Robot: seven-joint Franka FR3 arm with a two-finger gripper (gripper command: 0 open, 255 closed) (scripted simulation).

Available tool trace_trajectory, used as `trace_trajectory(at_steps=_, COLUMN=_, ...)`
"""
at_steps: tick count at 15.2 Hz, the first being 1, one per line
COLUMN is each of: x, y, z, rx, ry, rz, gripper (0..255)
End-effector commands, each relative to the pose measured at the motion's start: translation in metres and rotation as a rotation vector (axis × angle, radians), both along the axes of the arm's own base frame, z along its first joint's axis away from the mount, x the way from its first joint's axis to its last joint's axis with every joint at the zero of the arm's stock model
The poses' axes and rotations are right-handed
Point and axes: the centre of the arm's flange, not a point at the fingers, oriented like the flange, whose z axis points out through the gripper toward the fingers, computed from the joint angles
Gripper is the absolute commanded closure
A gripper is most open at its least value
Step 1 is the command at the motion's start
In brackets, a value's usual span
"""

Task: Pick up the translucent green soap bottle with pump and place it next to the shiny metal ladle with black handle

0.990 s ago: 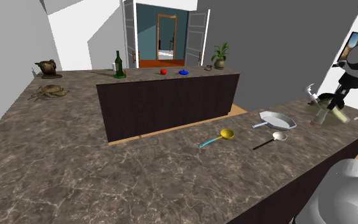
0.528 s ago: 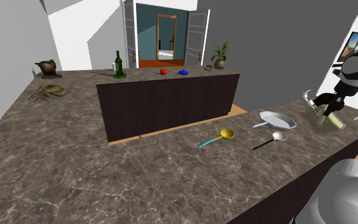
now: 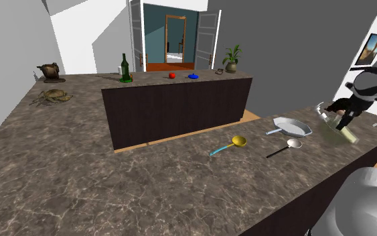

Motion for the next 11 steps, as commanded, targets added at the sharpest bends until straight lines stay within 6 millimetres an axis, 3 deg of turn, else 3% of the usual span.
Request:
trace_trajectory(at_steps=1, x=0.000, y=0.001, z=-0.010, rx=-0.001, ry=-0.001, rz=0.000, gripper=255)
trace_trajectory(at_steps=11, x=0.000, y=0.001, z=-0.063, rx=-0.001, ry=-0.001, rz=0.000, gripper=255)
